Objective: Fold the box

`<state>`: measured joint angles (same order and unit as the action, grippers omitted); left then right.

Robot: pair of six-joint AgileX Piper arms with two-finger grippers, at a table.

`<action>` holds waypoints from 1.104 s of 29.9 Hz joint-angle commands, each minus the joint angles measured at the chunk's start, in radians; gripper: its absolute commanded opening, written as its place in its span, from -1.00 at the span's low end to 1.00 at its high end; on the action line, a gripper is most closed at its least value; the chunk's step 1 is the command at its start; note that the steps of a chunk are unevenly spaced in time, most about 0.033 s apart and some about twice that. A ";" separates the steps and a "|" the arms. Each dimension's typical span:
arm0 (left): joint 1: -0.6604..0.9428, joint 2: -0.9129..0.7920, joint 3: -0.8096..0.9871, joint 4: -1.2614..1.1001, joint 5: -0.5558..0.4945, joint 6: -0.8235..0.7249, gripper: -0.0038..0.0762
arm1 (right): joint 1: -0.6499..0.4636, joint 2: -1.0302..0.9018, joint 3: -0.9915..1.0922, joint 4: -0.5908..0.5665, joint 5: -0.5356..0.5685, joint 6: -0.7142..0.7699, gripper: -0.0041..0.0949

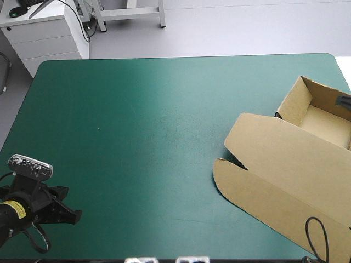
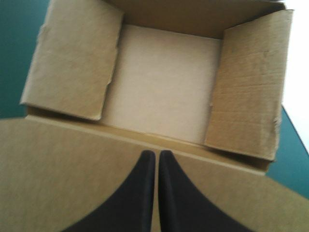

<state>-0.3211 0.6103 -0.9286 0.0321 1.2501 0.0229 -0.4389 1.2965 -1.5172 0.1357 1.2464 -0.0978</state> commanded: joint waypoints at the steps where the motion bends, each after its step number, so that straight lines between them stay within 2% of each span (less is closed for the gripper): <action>1: -0.004 -0.030 0.004 0.000 -0.027 0.021 -0.92 | 0.118 -0.179 0.092 -0.019 0.001 -0.016 -0.93; 7: -0.004 -0.150 0.164 -0.008 -0.084 0.021 -0.92 | 0.284 -0.452 0.314 0.001 -0.003 -0.006 -0.93; 13: -0.004 -0.294 0.302 -0.008 -0.175 0.021 -0.92 | 0.300 -0.707 0.575 0.009 -0.040 -0.023 -0.94; 19: -0.004 -0.380 0.361 -0.008 -0.182 0.033 -0.92 | 0.300 -0.908 0.803 0.019 -0.077 -0.032 -0.94; 25: -0.004 -0.397 0.402 -0.008 -0.229 0.040 -0.92 | 0.300 -1.008 0.921 0.019 -0.098 -0.111 -0.95; 33: -0.004 -0.397 0.433 -0.006 -0.214 0.042 -0.92 | 0.300 -1.022 0.981 0.020 -0.167 -0.111 -0.95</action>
<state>-0.3211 0.2022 -0.4726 0.0305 1.0941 0.0673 -0.1393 0.2639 -0.5227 0.1448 1.1712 -0.1978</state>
